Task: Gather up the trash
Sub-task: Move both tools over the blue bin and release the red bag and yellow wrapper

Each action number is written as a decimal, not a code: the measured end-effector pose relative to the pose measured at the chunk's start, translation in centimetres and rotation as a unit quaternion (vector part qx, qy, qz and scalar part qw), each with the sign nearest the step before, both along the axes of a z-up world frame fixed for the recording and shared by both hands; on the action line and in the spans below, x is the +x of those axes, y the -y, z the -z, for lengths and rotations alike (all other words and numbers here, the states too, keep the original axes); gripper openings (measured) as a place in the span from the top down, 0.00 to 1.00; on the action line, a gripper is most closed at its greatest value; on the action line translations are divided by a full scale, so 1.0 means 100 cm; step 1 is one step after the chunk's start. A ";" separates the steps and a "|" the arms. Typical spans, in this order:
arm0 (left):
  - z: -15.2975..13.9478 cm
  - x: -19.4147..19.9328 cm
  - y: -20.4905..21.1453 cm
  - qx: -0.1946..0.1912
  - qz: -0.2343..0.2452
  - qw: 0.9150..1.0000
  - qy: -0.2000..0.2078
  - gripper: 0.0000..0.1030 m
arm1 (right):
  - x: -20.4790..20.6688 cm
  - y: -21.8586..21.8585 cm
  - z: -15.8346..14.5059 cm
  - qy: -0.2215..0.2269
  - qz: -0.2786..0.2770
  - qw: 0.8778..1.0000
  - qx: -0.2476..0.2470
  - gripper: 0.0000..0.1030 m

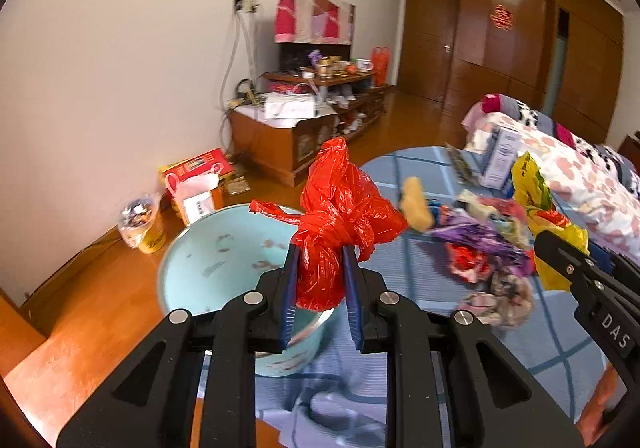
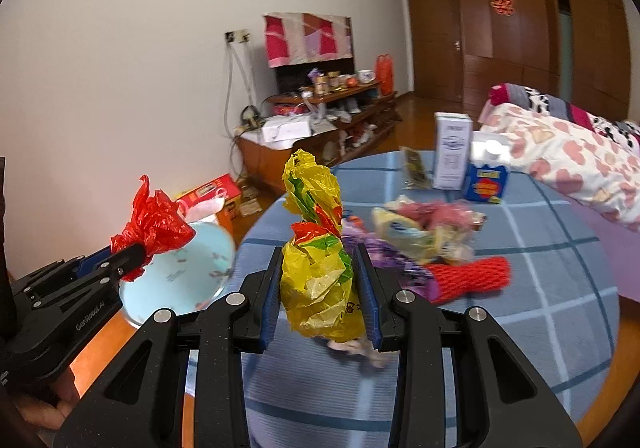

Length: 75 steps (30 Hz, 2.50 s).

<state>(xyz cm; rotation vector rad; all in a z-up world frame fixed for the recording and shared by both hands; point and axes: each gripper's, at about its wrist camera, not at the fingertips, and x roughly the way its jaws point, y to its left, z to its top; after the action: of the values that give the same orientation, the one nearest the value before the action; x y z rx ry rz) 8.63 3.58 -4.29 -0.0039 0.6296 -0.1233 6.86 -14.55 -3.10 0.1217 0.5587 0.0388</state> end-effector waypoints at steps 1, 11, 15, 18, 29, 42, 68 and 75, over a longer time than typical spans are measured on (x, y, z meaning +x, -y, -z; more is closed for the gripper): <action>0.000 0.001 -0.007 -0.002 -0.007 1.000 0.000 0.79 | 0.001 -0.004 0.000 -0.001 -0.004 1.000 0.000 0.66; 0.010 0.014 -0.060 -0.014 -0.073 0.997 -0.013 0.79 | 0.023 -0.044 0.014 -0.020 -0.047 0.999 -0.008 0.66; 0.016 0.019 -0.072 -0.016 -0.086 0.996 -0.021 0.79 | 0.034 -0.059 0.021 -0.032 -0.060 0.998 -0.010 0.66; 0.023 0.023 -0.077 -0.014 -0.093 0.995 -0.027 0.79 | 0.042 -0.071 0.025 -0.039 -0.071 0.997 -0.018 0.66; 0.041 0.039 -0.087 -0.012 -0.107 0.993 -0.049 0.79 | 0.070 -0.101 0.042 -0.067 -0.096 0.993 -0.025 0.66; 0.060 0.055 -0.090 -0.009 -0.114 0.991 -0.075 0.79 | 0.101 -0.134 0.063 -0.106 -0.120 0.987 -0.026 0.65; 0.065 0.062 -0.086 0.019 -0.135 0.987 -0.089 0.44 | 0.111 -0.122 0.057 -0.103 -0.117 0.988 -0.008 0.35; 0.055 0.052 -0.081 0.014 -0.141 0.987 -0.080 0.30 | 0.096 -0.099 0.043 -0.084 -0.095 0.992 0.012 0.22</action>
<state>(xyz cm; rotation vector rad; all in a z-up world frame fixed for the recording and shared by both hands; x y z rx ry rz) 13.85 11.72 -9.77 -0.0770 0.7854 0.1613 16.48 -4.66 -7.42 0.0948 0.7370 0.2223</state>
